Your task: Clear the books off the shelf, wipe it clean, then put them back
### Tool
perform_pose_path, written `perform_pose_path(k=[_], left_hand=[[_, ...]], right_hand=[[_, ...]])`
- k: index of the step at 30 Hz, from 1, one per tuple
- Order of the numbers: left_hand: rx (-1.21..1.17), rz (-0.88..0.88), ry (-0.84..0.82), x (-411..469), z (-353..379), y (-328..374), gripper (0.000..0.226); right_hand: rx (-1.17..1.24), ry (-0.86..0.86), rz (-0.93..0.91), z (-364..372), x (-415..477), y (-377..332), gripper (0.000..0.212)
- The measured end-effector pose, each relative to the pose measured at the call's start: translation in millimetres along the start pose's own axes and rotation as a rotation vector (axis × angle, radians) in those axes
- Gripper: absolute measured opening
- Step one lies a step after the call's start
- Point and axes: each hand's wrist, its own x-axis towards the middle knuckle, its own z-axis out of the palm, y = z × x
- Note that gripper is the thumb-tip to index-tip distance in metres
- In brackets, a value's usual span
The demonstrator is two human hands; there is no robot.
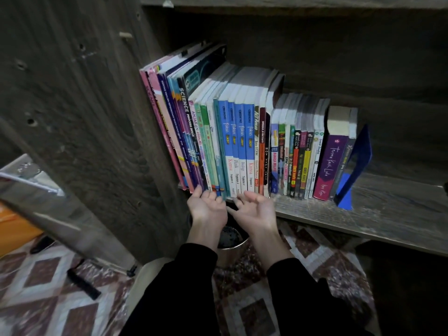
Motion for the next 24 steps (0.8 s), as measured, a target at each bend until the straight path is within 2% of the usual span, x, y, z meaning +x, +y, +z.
perform_pose_path(k=[5,8,9,11,17,20,24], left_hand=[[0.179,-0.015,-0.015,-14,-12,13,0.053],[0.199,0.066,-0.012,-2,-15,32,0.031],[0.176,0.071,-0.028,1,-12,36,0.030],[0.146,0.057,-0.068,2,-8,40,0.040],[0.393,0.000,-0.029,-1,-9,54,0.070],[0.496,-0.051,-0.053,0,-10,62,0.087],[0.563,-0.071,-0.063,-7,-5,58,0.086]], right_hand=[[-0.058,-0.021,-0.010,-2,-3,-5,0.059],[-0.071,-0.016,-0.022,3,-3,-6,0.062],[-0.073,-0.021,-0.021,3,-3,-6,0.062],[-0.087,-0.022,-0.019,1,-3,-6,0.063],[-0.115,-0.028,-0.037,3,-6,-6,0.066],[-0.197,-0.006,-0.031,1,-8,-7,0.059],[-0.291,0.081,-0.028,-9,-12,-14,0.044]])
